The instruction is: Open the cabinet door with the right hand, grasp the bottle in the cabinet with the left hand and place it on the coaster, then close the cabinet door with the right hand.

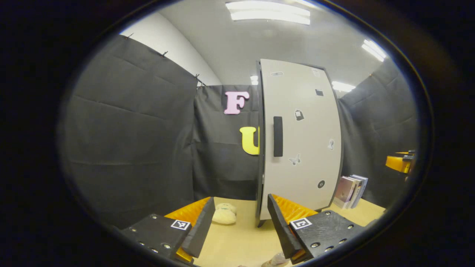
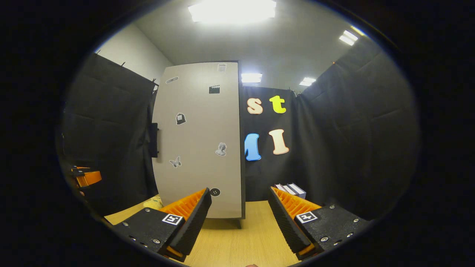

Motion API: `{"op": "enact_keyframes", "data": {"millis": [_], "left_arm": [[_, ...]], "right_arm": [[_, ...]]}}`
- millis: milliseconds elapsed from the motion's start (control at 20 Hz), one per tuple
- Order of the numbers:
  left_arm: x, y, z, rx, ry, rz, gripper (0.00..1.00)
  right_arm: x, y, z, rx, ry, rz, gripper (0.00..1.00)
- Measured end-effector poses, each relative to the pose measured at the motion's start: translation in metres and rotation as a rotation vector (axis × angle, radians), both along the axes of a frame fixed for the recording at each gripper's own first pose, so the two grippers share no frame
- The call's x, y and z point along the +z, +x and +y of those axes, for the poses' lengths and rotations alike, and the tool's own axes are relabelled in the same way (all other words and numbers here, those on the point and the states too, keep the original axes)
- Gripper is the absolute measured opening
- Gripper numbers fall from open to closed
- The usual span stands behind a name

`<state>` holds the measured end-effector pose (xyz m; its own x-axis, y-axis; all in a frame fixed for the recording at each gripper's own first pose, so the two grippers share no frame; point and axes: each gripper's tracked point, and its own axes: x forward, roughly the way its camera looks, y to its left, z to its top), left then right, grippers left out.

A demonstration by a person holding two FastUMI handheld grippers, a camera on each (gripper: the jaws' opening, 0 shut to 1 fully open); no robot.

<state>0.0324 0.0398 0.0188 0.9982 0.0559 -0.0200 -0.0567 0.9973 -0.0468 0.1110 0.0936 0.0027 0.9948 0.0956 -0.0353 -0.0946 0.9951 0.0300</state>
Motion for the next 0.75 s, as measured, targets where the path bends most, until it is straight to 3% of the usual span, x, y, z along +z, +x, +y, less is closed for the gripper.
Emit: {"op": "enact_keyframes", "data": {"millis": [750], "left_arm": [[0.002,0.011,-0.021,-0.039,-0.004,-0.009,0.82]], "right_arm": [[-0.005,0.001,-0.004,-0.03,0.022,0.004,0.95]]}}
